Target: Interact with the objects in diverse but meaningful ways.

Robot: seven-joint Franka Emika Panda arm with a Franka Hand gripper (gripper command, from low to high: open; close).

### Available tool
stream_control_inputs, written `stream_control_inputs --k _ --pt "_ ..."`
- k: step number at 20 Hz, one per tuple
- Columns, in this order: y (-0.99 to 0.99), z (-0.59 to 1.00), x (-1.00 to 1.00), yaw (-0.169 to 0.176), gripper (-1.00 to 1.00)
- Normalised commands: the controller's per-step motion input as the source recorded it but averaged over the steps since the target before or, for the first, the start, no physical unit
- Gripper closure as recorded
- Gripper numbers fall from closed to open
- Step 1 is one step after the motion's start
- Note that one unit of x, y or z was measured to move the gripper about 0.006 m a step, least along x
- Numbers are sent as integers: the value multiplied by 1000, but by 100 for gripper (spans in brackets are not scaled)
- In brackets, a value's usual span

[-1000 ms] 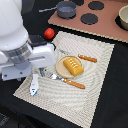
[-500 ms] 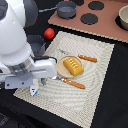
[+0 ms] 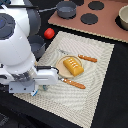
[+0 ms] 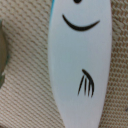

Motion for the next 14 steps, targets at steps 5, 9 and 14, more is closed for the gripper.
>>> stream_control_inputs --k 5,9,14 --pt "-54 -197 38 0 100" --pt "0 -89 0 24 100" --pt "70 708 54 -4 100"
